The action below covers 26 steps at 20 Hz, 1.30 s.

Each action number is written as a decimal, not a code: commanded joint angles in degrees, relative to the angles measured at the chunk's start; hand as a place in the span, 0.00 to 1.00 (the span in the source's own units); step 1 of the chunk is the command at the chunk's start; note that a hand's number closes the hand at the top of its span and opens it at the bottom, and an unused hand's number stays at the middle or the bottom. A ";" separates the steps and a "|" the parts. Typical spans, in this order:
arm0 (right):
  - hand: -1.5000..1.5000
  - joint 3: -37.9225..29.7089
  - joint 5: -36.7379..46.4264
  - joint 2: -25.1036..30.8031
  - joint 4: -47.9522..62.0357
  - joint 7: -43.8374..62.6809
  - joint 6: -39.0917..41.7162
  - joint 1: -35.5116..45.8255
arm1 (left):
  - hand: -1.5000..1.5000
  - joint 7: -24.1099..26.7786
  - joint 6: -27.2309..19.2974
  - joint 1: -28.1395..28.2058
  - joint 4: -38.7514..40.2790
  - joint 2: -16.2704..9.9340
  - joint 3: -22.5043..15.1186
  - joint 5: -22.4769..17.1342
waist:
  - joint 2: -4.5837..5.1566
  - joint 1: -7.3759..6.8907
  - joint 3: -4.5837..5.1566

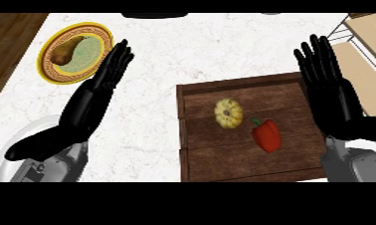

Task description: Pick the bell pepper from the tray and place it in the tiered shelf

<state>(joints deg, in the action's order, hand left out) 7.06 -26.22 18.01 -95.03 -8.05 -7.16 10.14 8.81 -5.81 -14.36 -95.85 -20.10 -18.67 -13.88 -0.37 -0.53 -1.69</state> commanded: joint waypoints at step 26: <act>0.00 -11.41 8.22 35.63 -6.73 11.54 27.07 -15.74 | 0.50 -21.04 -2.60 11.25 20.93 -0.90 11.11 -7.06 | 0.20 1.32 1.81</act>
<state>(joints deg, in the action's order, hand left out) -3.90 -16.91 49.88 -94.43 -3.50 17.09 -4.74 -12.97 -9.68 -2.44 -76.72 -21.07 -8.45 -20.95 -0.18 0.66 0.02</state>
